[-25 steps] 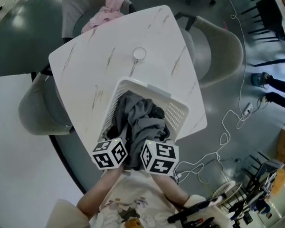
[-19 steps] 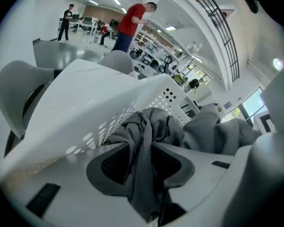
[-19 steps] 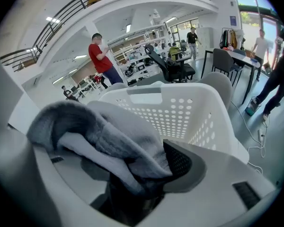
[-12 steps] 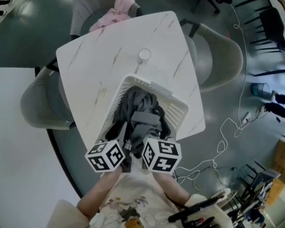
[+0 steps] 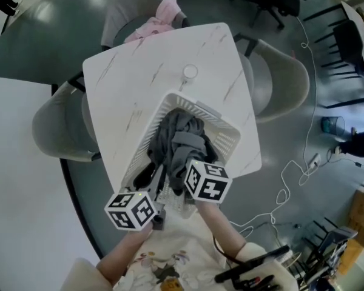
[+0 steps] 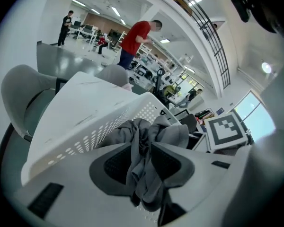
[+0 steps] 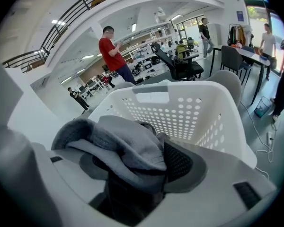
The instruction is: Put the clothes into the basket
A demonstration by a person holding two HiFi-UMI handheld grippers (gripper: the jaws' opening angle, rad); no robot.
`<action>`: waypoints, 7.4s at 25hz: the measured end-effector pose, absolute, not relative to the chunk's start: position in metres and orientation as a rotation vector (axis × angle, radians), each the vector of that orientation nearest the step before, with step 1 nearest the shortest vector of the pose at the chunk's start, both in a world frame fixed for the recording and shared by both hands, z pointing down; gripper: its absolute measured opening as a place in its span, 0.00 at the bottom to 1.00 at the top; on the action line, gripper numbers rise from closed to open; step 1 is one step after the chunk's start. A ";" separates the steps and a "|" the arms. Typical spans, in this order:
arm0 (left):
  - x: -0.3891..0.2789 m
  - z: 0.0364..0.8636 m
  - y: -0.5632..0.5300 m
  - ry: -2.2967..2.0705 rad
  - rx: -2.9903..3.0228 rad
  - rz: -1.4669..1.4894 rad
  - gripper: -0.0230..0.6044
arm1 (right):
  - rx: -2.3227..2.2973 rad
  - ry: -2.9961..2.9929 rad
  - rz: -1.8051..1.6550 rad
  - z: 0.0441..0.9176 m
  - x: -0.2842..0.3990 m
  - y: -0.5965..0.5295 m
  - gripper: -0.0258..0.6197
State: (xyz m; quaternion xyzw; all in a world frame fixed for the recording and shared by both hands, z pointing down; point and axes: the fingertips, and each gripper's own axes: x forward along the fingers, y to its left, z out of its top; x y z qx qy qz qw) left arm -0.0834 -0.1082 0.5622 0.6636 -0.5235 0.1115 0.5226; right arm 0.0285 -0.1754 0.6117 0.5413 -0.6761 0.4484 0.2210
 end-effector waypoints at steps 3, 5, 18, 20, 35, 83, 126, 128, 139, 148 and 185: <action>-0.079 0.551 -0.099 -1.215 1.609 0.245 0.25 | 1.496 -1.862 1.300 0.618 0.031 -0.178 0.47; -0.075 0.548 -0.096 -1.195 1.616 0.235 0.25 | 1.480 -1.864 1.332 0.621 0.027 -0.180 0.47; -0.047 0.580 -0.105 -1.078 1.652 0.317 0.24 | 1.372 -1.900 1.522 0.623 0.000 -0.175 0.47; -0.046 0.585 -0.109 -1.073 1.652 0.329 0.25 | 1.349 -1.900 1.542 0.621 -0.004 -0.173 0.47; -0.050 0.616 -0.143 -1.043 1.638 0.343 0.24 | 1.321 -1.899 1.730 0.568 -0.011 -0.148 0.47; -0.063 0.730 -0.146 -1.181 1.439 0.547 0.17 | 1.455 -1.455 1.677 0.740 0.030 -0.207 0.15; -0.052 0.466 -0.058 -1.472 1.824 0.140 0.11 | 1.595 -2.204 1.431 0.506 0.037 -0.115 0.12; -0.048 0.462 -0.048 -1.474 1.827 0.126 0.11 | 1.522 -2.251 1.362 0.503 0.031 -0.107 0.12; -0.048 0.452 -0.014 -1.516 1.809 0.077 0.11 | 1.229 -2.374 1.204 0.480 0.002 -0.068 0.57; -0.054 0.441 0.007 -1.530 1.814 0.039 0.11 | 1.195 -2.405 1.158 0.475 0.000 -0.038 0.48; -0.031 0.435 0.050 -1.506 2.010 0.174 0.11 | 1.131 -2.674 0.792 0.436 0.037 0.024 0.05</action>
